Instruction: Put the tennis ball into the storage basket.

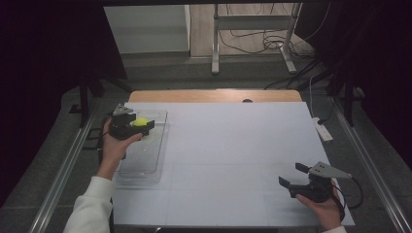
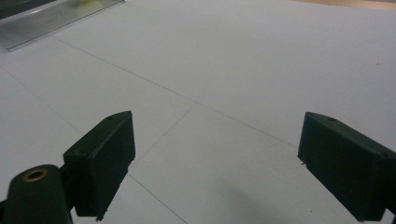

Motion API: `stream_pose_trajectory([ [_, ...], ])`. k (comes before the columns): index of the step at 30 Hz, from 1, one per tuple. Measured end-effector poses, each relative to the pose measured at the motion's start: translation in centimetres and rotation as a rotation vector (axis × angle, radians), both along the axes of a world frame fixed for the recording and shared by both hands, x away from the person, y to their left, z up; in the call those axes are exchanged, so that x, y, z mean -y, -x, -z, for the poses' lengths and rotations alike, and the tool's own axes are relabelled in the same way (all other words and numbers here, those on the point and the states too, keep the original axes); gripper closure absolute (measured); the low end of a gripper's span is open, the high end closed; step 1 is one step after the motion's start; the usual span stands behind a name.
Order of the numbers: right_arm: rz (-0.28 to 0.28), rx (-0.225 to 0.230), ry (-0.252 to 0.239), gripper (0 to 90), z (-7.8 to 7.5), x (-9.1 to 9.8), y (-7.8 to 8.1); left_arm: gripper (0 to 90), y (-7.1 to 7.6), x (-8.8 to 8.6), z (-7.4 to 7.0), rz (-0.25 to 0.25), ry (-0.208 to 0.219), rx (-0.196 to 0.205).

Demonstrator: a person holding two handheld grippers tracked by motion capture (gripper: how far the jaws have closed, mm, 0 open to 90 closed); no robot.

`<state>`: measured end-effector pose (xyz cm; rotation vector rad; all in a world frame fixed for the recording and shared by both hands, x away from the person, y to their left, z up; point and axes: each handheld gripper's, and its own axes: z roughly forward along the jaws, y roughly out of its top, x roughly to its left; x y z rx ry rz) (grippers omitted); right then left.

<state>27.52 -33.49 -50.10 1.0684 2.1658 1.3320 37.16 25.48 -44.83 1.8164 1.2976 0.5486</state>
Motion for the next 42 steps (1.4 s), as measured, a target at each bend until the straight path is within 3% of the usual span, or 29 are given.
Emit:
stream_pose_trajectory([
  [4,0.0,0.001,0.006,11.3,0.0,-0.1,0.0,17.6,0.7,0.1,-0.3,0.015,0.007,0.018],
  [7,0.004,0.0,0.009,11.3,0.0,-0.1,0.0,17.8,1.6,0.2,-0.6,0.033,0.039,0.038],
  [18,0.01,0.003,0.009,11.3,0.0,0.1,0.2,17.5,4.0,1.3,-0.7,0.087,0.048,0.072],
  [28,0.01,0.003,0.01,11.4,-0.1,0.0,0.2,16.9,6.7,2.8,-0.2,0.162,0.048,0.095],
  [31,0.008,0.004,0.01,11.4,-0.1,0.0,0.2,16.9,7.6,3.1,0.1,0.188,0.069,0.096],
  [42,0.002,0.006,0.007,11.5,-0.1,0.0,0.3,16.7,10.2,3.9,1.7,0.217,0.089,0.105],
])
